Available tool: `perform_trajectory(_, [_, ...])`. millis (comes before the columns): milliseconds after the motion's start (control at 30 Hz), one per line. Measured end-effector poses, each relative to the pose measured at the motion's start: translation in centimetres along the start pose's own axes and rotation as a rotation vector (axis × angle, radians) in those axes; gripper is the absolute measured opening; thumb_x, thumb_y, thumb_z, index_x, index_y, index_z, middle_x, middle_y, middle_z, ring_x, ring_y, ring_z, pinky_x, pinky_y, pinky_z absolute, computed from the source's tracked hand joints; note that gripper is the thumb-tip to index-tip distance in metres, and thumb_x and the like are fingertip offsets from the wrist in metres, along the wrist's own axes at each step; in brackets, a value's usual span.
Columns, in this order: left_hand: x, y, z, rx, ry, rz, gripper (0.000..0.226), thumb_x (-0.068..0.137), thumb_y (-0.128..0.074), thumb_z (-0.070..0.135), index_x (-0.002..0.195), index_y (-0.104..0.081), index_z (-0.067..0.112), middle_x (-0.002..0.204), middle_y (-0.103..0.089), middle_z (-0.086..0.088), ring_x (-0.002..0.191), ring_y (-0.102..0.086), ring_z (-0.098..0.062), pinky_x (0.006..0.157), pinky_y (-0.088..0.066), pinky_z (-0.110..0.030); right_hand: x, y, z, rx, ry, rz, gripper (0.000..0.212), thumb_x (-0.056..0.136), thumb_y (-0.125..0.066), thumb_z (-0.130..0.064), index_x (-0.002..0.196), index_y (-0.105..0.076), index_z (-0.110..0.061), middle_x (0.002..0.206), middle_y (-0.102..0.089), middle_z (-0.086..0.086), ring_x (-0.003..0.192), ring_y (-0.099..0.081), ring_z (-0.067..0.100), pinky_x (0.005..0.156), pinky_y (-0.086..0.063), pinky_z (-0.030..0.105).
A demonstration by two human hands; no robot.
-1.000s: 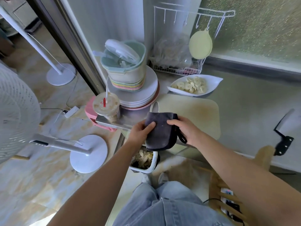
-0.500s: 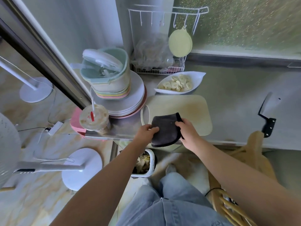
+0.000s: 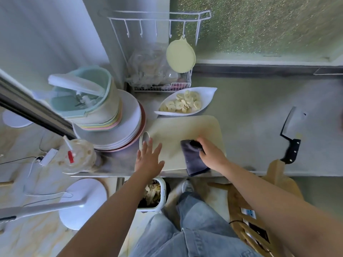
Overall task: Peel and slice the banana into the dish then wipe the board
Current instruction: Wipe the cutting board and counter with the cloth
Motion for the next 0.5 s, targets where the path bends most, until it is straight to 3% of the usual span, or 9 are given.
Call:
perform_trajectory(133, [0.8,-0.7,1.6,0.017,-0.001,0.008,0.07,0.099,-0.041,0.04,0.154,0.001,0.03,0.16,0.019,-0.005,0.147,0.016,-0.025,0.12,0.0,-0.043,0.0,0.4,1.9,-0.142,-0.038,-0.006,0.038,0.092,-0.044,-0.014,0.129,-0.039,-0.016,0.118,-0.058,0.01,0.1,-0.059,0.033,0.084,-0.049,0.04])
perform_trajectory(300, [1.1,-0.4,4.2,0.023,-0.004,0.131,0.062,0.097,-0.043,0.039,0.152,-0.015,0.031,0.162,0.001,-0.003,0.149,0.0,-0.024,0.121,-0.009,-0.04,-0.5,1.8,3.6,-0.168,-0.071,0.102,0.035,0.09,-0.047,-0.015,0.125,-0.046,-0.016,0.111,-0.062,0.009,0.099,-0.06,0.032,0.079,-0.047,0.036])
perform_trajectory(500, [1.5,-0.8,7.0,0.175,-0.136,0.12,0.063,0.092,-0.052,0.046,0.147,-0.023,0.036,0.158,-0.011,-0.002,0.148,0.003,-0.026,0.12,-0.006,-0.045,-2.7,3.4,6.2,-0.2,-0.15,0.254,0.023,0.087,-0.049,-0.014,0.11,-0.054,-0.015,0.089,-0.063,0.006,0.074,-0.054,0.025,0.062,-0.034,0.028])
Point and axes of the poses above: each hand's wrist, its own x-axis towards the middle knuckle, its own y-axis out of the back of the hand, z = x × y, the point moved 3 cm from there along x, towards the middle knuckle
